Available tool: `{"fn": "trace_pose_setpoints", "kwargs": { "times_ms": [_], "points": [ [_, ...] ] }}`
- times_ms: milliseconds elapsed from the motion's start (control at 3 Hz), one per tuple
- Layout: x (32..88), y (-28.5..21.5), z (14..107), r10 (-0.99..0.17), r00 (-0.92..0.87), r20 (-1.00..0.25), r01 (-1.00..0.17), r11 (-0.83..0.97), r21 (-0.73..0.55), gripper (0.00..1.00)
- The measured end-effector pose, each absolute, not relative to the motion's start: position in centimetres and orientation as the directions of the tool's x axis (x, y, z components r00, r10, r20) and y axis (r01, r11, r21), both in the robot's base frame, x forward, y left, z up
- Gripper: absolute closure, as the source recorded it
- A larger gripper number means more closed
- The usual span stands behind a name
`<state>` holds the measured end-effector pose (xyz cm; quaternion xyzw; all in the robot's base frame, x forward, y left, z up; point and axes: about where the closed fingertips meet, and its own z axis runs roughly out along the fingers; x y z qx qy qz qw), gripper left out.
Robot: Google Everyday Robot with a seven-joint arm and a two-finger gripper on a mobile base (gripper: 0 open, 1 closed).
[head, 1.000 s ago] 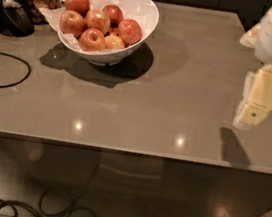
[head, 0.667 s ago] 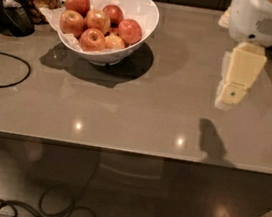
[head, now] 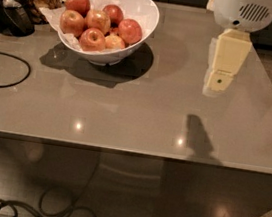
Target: Pick apple from white bowl
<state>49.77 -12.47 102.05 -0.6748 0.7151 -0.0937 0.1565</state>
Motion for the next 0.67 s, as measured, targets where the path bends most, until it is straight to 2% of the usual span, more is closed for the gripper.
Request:
{"fn": "trace_pose_setpoints", "kwargs": {
  "times_ms": [333,667],
  "points": [
    [49.9,-12.8,102.0,-0.990,-0.038,-0.135,-0.934,0.083,-0.348,0.00],
    [52.8,-12.3,101.9,-0.981,-0.065,-0.181,-0.942,0.120,-0.313,0.00]
  ]
}}
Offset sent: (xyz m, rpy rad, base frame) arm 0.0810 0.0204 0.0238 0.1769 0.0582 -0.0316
